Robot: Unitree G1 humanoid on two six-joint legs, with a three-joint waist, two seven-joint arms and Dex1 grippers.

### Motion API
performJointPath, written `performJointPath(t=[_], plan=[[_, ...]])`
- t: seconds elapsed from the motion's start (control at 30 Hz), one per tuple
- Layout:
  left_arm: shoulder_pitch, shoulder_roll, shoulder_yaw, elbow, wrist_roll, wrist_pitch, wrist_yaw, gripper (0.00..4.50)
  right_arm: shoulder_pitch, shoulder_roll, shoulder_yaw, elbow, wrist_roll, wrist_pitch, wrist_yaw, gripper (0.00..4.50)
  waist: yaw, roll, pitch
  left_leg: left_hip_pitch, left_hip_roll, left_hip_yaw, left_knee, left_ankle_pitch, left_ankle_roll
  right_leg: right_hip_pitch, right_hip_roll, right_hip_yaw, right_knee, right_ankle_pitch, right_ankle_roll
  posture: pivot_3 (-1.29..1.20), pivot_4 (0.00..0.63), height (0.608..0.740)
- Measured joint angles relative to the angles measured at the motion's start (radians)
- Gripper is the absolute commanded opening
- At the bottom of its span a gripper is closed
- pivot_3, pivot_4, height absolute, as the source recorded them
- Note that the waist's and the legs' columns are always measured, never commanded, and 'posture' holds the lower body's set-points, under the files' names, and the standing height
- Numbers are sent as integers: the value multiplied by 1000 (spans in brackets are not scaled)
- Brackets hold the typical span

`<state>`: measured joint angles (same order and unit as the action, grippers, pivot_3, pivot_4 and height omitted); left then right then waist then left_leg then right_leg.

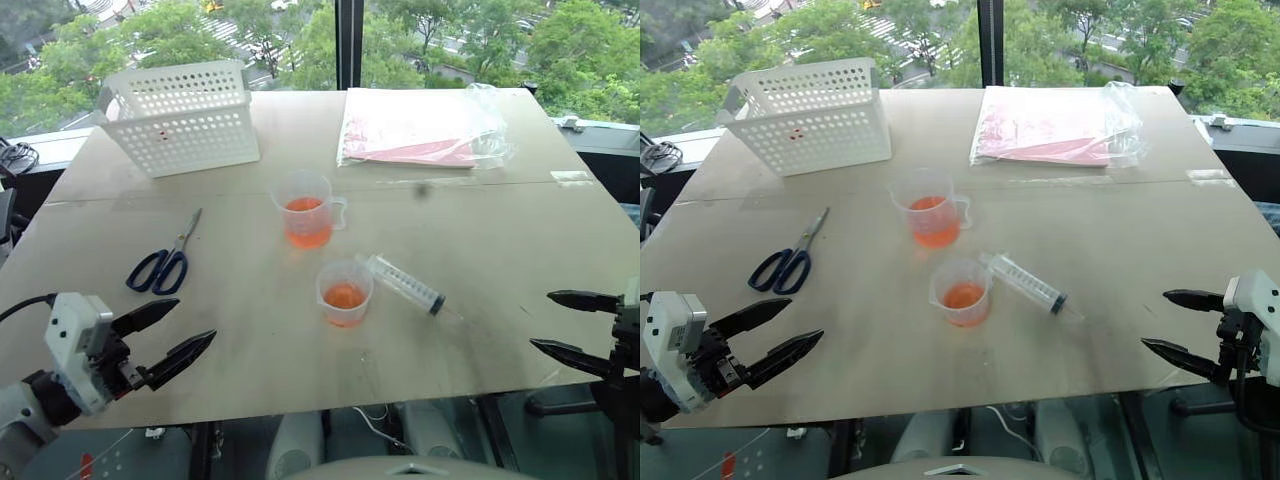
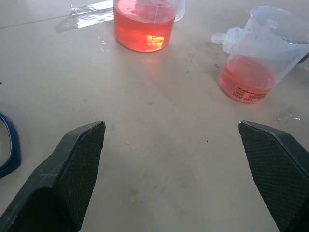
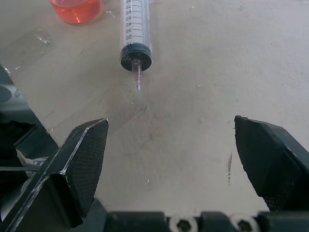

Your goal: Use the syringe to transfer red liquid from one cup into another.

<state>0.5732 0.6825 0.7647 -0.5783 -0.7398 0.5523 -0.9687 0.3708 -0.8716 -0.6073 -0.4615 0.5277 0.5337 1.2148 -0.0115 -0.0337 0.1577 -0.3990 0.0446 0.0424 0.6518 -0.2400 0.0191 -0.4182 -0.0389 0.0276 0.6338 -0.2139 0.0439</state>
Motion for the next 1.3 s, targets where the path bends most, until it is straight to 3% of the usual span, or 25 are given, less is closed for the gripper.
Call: performJointPath(t=[0.07, 0.17, 0.27, 0.5, 0.8, 1.03, 1.13, 1.23, 1.3], plan=[[-11, 0, -1, 0, -3, 0, 1, 4500, -4, 0, 1, -1, 1, 2, -8, 4440, 0, 0, 0, 0, 0, 0, 0, 1, 1, 0, 0, 0, -1, 0, 0, 0, 150, 740], [-153, 5, -37, -22, -79, 10, 46, 4500, -187, 18, 63, -93, 64, 72, -156, 4440, -1, 2, 1, 0, 1, 0, 1, -1, -1, 0, 1, 0, 0, 0, 0, 0, 150, 740], [-157, 30, -43, -72, -152, 34, 43, 4500, -282, 7, 120, -167, 145, 158, -231, 4440, -6, 0, 0, 0, 3, 2, 0, 1, 1, 1, 1, 1, 0, 0, 0, 0, 150, 740], [-73, 107, -28, -186, -252, 65, -26, 4500, -658, -41, 465, -145, 230, 493, -416, 4440, -2, 0, 2, -3, 2, 4, -2, -1, 1, -4, 1, 1, -2, 2, -4, 0, 150, 740], [-18, 136, 11, -248, -274, 57, -53, 4500, -992, 152, 727, -2, 262, 842, -581, 4440, -3, 1, 2, -12, 0, 5, 0, 0, 2, -10, 2, -1, -3, 3, -5, 0, 150, 740], [-12, 115, 10, -280, -275, 49, -1, 4500, -1071, 281, 837, 130, 183, 934, -684, 4440, -3, 0, 2, -17, -2, 5, 0, 0, 2, -13, 3, -1, -2, 3, -5, 0, 150, 740], [24, 94, 10, -302, -274, 44, 13, 4500, -1071, 311, 917, 210, 111, 892, -705, 3256, -5, 0, 2, -17, -2, 6, 0, 0, 2, -13, 3, -1, -2, 3, -5, 0, 150, 740], [52, 76, 11, -317, -274, 31, 14, 4500, -1091, 281, 971, 229, 80, 853, -671, 1755, -4, 0, 2, -17, -2, 5, 1, 0, 2, -13, 3, -1, -2, 3, -5, 0, 150, 740], [72, 63, 11, -317, -267, 22, 11, 4500, -1096, 242, 1000, 228, 64, 820, -632, 1392, -2, 0, 2, -16, -2, 5, 1, 0, 2, -13, 3, -2, -2, 3, -5, 0, 150, 740]])
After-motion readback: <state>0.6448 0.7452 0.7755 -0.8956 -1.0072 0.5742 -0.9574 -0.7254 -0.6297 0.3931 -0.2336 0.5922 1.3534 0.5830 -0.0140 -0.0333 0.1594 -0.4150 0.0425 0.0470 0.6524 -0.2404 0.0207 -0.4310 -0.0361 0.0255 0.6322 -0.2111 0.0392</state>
